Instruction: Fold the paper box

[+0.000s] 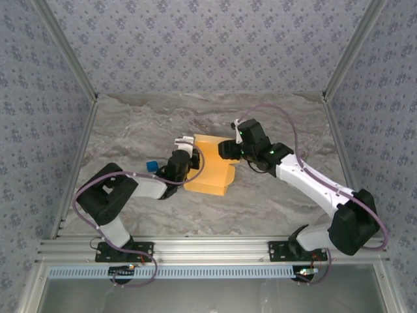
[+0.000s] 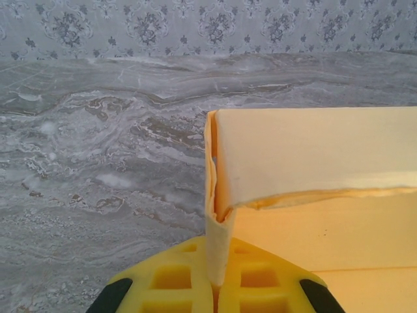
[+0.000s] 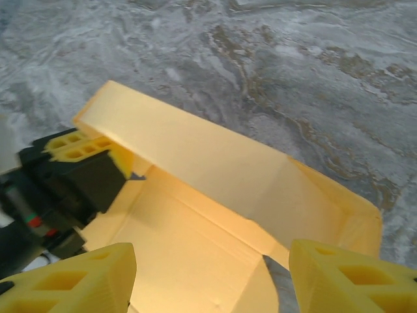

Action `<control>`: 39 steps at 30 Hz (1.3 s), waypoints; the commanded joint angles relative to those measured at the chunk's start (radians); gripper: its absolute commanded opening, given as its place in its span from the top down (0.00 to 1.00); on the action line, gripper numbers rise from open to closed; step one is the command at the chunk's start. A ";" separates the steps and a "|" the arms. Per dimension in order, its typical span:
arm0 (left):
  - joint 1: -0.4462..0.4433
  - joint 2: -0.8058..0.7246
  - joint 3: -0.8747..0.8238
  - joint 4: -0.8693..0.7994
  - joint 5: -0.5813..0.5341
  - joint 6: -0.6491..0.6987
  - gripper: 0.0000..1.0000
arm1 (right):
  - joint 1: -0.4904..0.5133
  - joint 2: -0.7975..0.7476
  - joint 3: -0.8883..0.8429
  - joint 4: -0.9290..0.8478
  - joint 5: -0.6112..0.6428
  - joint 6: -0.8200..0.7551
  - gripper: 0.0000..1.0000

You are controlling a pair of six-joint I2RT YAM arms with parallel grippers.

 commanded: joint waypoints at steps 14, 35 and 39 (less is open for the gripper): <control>-0.013 -0.041 -0.007 0.011 -0.030 0.003 1.00 | 0.026 0.161 0.101 -0.037 0.098 0.148 0.38; -0.031 -0.036 -0.011 0.029 -0.040 0.037 1.00 | -0.023 0.106 -0.022 0.242 0.024 0.357 0.61; -0.033 -0.035 -0.012 0.025 -0.041 0.034 1.00 | -0.026 0.103 -0.047 0.276 0.020 0.385 0.65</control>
